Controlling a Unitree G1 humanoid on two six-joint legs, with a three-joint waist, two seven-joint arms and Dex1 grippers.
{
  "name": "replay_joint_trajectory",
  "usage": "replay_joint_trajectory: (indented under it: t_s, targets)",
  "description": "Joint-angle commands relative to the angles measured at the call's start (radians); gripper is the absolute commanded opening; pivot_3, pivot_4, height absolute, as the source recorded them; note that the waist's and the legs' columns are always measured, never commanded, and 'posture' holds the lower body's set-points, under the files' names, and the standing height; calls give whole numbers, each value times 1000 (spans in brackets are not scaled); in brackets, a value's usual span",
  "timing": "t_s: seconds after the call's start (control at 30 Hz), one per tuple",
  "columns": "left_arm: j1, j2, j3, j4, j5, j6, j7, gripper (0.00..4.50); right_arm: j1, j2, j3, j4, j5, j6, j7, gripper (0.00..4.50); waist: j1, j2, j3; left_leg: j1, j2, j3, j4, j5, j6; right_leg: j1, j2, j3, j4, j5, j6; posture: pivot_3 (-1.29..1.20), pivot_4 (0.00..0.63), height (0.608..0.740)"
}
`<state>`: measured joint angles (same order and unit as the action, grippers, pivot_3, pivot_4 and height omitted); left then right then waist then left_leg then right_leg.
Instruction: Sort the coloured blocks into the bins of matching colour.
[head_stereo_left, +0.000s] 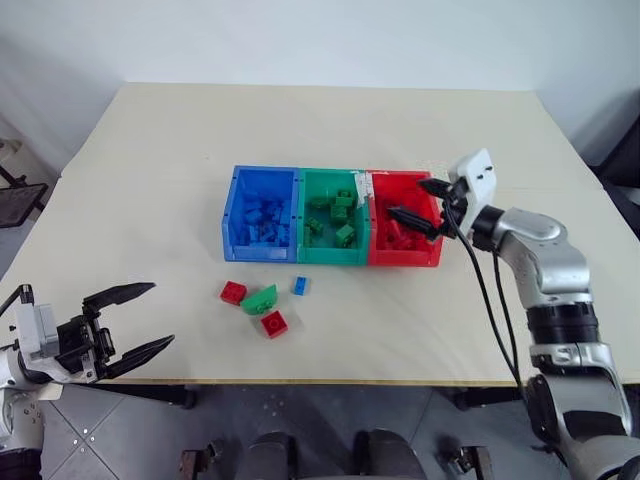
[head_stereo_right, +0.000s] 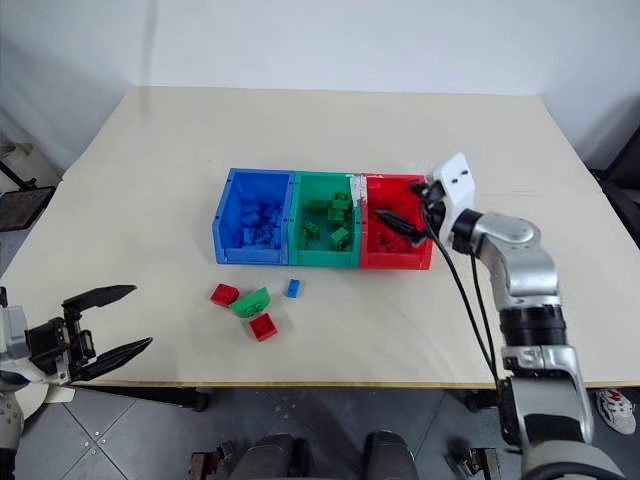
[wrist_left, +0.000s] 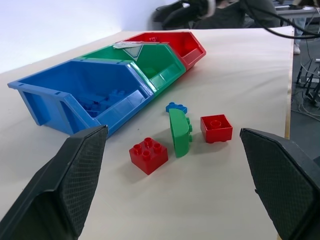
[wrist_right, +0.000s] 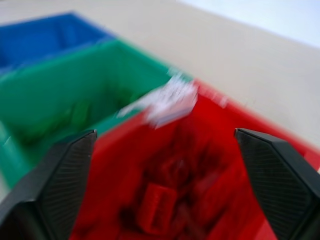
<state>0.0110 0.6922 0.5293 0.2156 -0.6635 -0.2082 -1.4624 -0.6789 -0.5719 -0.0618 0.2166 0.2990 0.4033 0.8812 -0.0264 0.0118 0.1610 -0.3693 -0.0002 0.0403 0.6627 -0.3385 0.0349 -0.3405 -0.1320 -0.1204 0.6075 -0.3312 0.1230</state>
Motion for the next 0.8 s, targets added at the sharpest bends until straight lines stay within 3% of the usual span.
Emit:
replay_joint_trajectory:
  t_s: [0.03,0.33,0.5,0.67,0.8]
  targets:
    - [-15,8,-2,8,-3,-10,-4,4500,89,-77,-40,-151,83,-14,136,4467,0,0,0,0,0,0,0,0,0,0,0,0,-1,0,0,0,150,740]
    - [-68,26,-14,66,-1,-12,-27,4500,402,-294,-180,-206,212,-152,487,4467,4,0,0,0,0,1,0,0,0,3,1,-3,-5,0,0,0,150,740]
    - [-55,58,14,114,-8,-10,-55,4500,532,-481,-244,-103,184,-336,702,4467,2,0,1,1,1,3,0,0,1,4,0,-6,-8,0,0,0,150,740]
    - [-43,71,30,150,-18,-19,-81,4500,622,-595,-248,-79,292,-406,733,4467,1,0,1,2,2,3,0,0,1,8,0,-9,-13,0,0,0,150,740]
    - [-44,70,29,151,-28,-14,-92,4500,607,-579,-233,-134,357,-361,730,4467,1,1,1,3,3,2,0,0,0,11,0,-11,-17,0,0,0,150,740]
